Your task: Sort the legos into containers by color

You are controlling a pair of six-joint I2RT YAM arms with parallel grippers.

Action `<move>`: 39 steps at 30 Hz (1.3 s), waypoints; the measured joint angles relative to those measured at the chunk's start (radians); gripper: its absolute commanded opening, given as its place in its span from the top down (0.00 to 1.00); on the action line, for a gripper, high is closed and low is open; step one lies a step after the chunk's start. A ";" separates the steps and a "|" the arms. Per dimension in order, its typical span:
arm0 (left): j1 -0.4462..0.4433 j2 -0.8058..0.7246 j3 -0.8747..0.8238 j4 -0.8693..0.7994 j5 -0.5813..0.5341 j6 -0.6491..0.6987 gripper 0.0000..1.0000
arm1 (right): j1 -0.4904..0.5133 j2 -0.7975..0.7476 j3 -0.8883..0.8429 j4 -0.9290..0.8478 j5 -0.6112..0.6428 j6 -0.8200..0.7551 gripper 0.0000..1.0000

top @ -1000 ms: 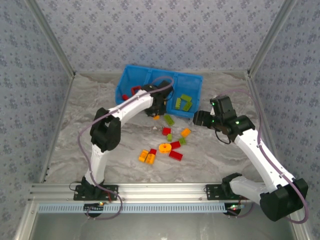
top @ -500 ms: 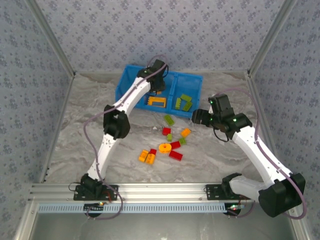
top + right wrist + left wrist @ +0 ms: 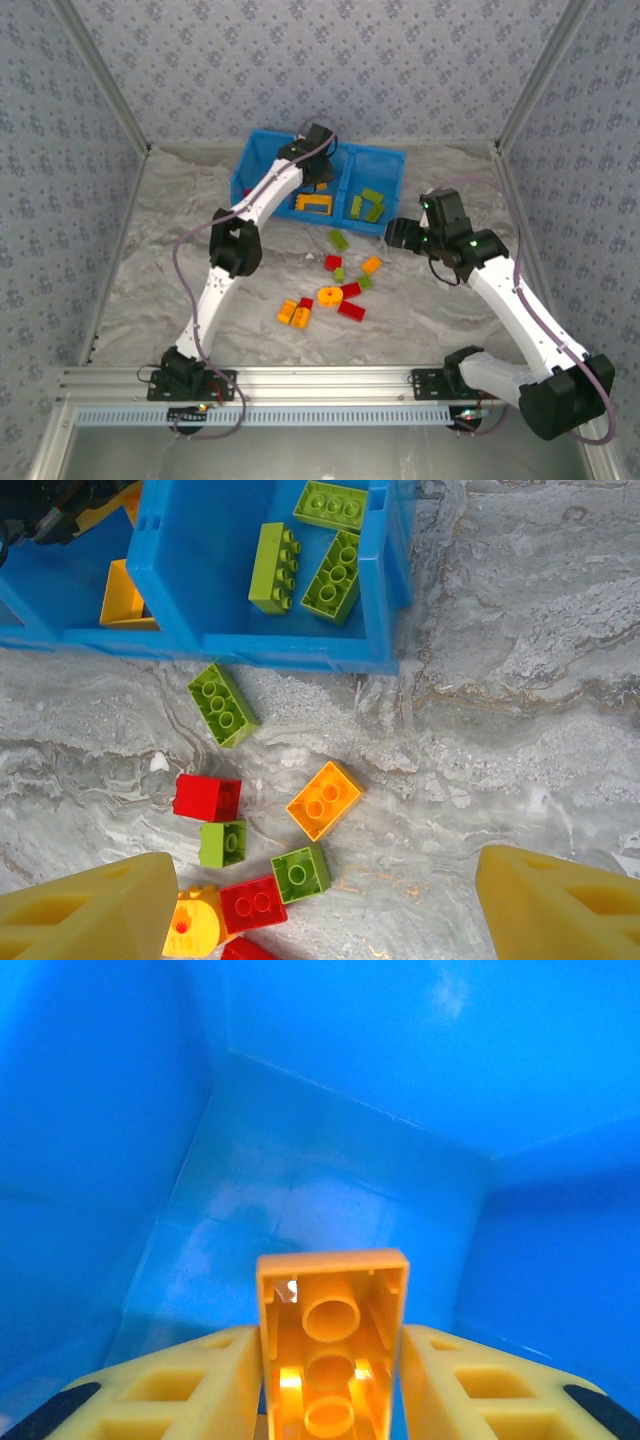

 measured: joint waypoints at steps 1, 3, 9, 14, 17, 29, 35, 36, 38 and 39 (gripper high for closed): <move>0.000 0.005 0.000 0.000 0.007 -0.002 0.58 | -0.001 0.002 0.000 0.000 -0.002 0.000 0.19; 0.000 0.017 0.000 -0.007 0.019 -0.005 0.56 | -0.002 0.012 0.000 -0.001 -0.003 0.000 0.19; -0.010 0.045 0.000 -0.034 0.041 -0.013 0.44 | -0.010 0.082 0.002 -0.021 -0.002 -0.001 0.19; -0.014 0.037 0.000 -0.039 0.039 -0.033 0.32 | 0.003 0.141 0.030 -0.047 0.006 -0.015 0.21; -0.015 0.013 0.000 -0.058 0.043 -0.050 0.28 | 0.051 0.174 0.060 -0.068 0.027 -0.047 0.21; -0.014 -0.638 -0.397 -0.038 0.045 -0.095 0.25 | 0.148 0.354 0.082 -0.116 0.089 0.040 0.21; 0.044 -1.065 -0.948 0.051 0.100 -0.105 0.21 | 0.150 0.533 0.116 -0.062 0.085 0.241 0.22; 0.070 -1.121 -1.044 0.061 0.115 -0.105 0.21 | 0.153 0.557 0.119 -0.043 0.084 0.275 0.23; 0.124 -1.201 -1.199 0.065 0.146 -0.105 0.21 | 0.162 0.588 0.119 -0.016 0.085 0.338 0.24; 0.152 -1.232 -1.265 0.064 0.158 -0.105 0.21 | 0.168 0.599 0.119 -0.005 0.085 0.368 0.25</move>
